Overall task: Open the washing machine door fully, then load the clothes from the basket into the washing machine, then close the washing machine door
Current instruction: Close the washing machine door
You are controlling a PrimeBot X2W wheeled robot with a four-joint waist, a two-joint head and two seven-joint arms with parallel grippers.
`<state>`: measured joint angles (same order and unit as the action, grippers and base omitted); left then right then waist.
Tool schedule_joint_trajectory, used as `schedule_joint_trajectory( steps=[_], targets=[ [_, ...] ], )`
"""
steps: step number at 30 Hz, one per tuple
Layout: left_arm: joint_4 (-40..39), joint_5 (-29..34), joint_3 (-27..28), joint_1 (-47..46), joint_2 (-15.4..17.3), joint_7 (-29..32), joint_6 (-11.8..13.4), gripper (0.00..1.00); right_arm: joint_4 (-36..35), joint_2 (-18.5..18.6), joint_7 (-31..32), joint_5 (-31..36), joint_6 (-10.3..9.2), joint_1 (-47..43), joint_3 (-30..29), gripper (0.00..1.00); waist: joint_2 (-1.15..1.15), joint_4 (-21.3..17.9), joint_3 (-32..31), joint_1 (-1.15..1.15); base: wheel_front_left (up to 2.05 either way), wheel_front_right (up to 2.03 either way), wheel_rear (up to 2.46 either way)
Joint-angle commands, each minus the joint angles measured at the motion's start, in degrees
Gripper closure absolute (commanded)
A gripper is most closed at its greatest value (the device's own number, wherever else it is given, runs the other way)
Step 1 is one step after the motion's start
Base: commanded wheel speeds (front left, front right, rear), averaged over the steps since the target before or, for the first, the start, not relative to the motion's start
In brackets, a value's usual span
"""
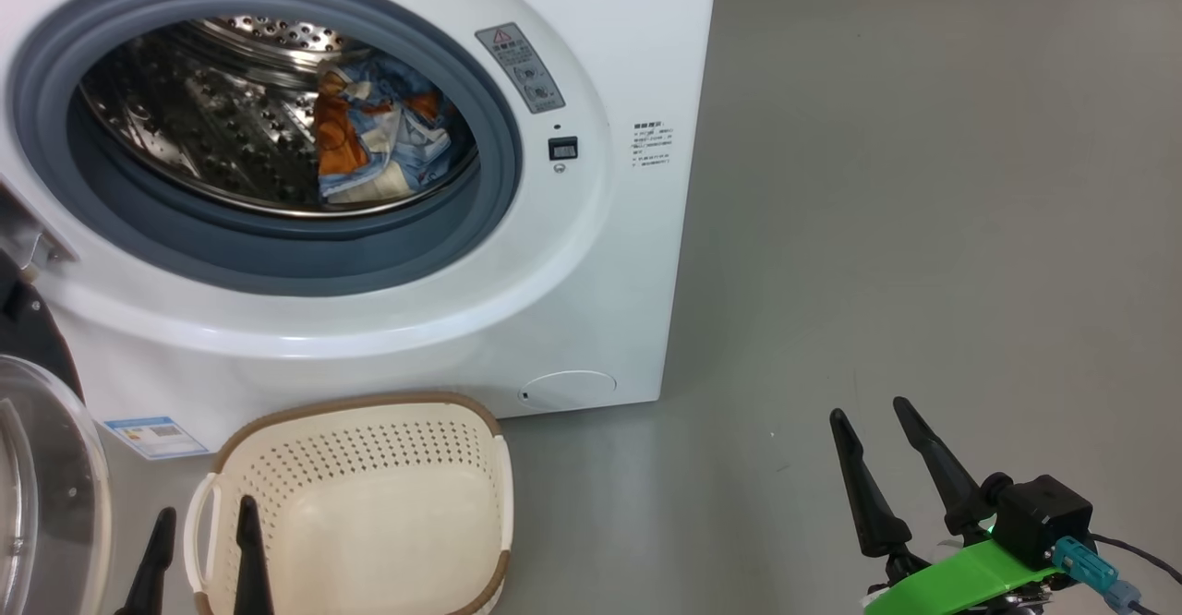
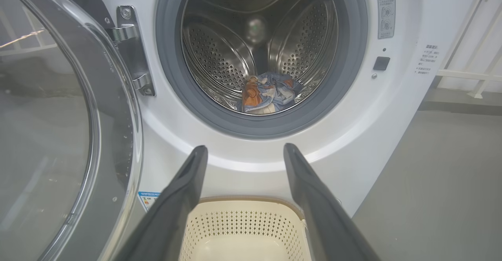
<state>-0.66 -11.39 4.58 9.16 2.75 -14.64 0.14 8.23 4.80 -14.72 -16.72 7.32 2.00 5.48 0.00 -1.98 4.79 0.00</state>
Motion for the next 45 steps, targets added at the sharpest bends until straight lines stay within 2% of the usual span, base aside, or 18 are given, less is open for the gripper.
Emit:
schedule_joint_trajectory(
  steps=[1, 45],
  targets=[
    [-0.97, -0.22, 2.42, -1.20, 0.26, -0.36, -0.20, 0.00, -1.36, 0.14, -0.28, 0.75, 0.17, 0.34, 1.30, 0.00, 0.00, 0.06, -0.17, 0.00, 0.00, 0.00, 0.00],
    [0.88, 0.11, 1.96, -2.70, 0.13, -0.36, -1.66, 0.00, -0.55, -0.07, -0.28, 0.47, 0.17, 0.34, 1.57, 0.00, 0.00, 0.57, -1.95, 0.00, 0.00, 0.00, 0.00]
  ],
)
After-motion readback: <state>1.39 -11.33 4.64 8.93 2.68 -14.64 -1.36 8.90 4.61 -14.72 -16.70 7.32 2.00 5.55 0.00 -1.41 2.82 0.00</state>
